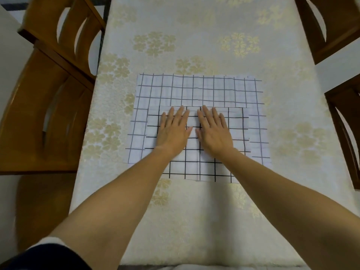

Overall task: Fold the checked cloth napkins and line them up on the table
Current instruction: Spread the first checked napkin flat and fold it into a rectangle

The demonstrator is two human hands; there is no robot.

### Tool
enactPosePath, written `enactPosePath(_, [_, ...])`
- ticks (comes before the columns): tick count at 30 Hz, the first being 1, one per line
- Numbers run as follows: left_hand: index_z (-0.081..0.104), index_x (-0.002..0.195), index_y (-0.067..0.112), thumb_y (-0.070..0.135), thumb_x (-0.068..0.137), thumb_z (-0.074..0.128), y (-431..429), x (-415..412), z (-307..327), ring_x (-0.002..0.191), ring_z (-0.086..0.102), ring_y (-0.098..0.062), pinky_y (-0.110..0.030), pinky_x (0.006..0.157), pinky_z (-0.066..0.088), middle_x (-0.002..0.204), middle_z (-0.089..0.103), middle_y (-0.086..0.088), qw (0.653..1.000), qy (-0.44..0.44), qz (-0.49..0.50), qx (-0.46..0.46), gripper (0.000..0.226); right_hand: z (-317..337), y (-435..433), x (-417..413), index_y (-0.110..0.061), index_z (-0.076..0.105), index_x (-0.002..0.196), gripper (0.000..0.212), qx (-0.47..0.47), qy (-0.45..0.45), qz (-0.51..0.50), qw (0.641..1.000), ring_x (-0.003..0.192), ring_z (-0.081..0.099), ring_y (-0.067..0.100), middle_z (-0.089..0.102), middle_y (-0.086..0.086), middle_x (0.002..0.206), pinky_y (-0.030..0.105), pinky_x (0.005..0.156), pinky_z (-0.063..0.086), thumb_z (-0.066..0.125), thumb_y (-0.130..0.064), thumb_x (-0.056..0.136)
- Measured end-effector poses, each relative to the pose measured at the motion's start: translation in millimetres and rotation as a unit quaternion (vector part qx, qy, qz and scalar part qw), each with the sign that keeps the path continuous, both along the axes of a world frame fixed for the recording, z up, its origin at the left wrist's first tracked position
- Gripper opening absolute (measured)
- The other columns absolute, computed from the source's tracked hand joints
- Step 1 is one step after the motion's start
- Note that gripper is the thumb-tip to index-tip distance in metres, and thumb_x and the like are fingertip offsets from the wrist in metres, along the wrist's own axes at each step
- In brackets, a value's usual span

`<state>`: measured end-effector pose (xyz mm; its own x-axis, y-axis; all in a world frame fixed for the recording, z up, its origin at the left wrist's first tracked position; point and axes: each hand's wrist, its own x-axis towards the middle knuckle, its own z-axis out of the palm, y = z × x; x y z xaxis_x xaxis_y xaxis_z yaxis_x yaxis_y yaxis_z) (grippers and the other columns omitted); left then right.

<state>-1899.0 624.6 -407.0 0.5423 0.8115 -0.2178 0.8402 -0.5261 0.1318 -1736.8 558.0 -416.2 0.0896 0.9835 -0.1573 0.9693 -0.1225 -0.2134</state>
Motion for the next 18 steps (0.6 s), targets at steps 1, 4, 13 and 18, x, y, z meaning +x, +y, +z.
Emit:
enactPosePath(1, [-0.008,0.162,0.026,0.056,0.106,0.014,2,-3,-4,0.156,-0.015,-0.026,-0.05,0.126,-0.005,0.17,-0.013,0.0,1.0,0.01,0.007,-0.005,0.067,-4,0,1,-0.021,0.001,0.162,0.066,-0.017,0.004,-0.009,1.0,0.156,-0.009,0.028,-0.006,0.004,0.17,0.047,0.126,-0.003,0.019,-0.051,0.107])
enactPosePath(4, [-0.019,0.159,0.033,0.067,0.101,0.006,8,-13,-11,0.154,-0.025,-0.027,-0.052,0.125,-0.011,0.167,-0.025,0.002,1.0,0.023,0.014,-0.01,0.071,-8,-3,10,-0.028,-0.012,0.16,0.072,-0.053,0.0,-0.028,0.998,0.153,-0.021,0.024,-0.019,0.001,0.168,0.044,0.125,-0.01,0.008,-0.066,0.102])
enactPosePath(13, [-0.008,0.162,0.03,0.071,0.099,0.008,16,-8,-3,0.155,-0.021,-0.031,-0.051,0.125,-0.011,0.17,-0.013,-0.004,1.0,0.015,0.012,-0.012,0.076,0,-4,31,-0.023,-0.007,0.162,0.077,-0.048,-0.012,-0.071,0.996,0.154,-0.019,0.026,-0.016,0.003,0.169,0.045,0.125,-0.01,0.005,-0.067,0.099])
enactPosePath(18, [-0.008,0.162,0.031,0.07,0.1,0.009,25,-1,-3,0.155,-0.019,-0.024,-0.049,0.126,-0.009,0.17,-0.014,-0.002,0.999,0.005,0.012,-0.029,0.076,0,8,34,-0.022,-0.004,0.162,0.075,-0.051,-0.002,-0.065,0.997,0.155,-0.015,0.025,-0.011,0.0,0.17,0.044,0.126,-0.007,0.008,-0.064,0.101])
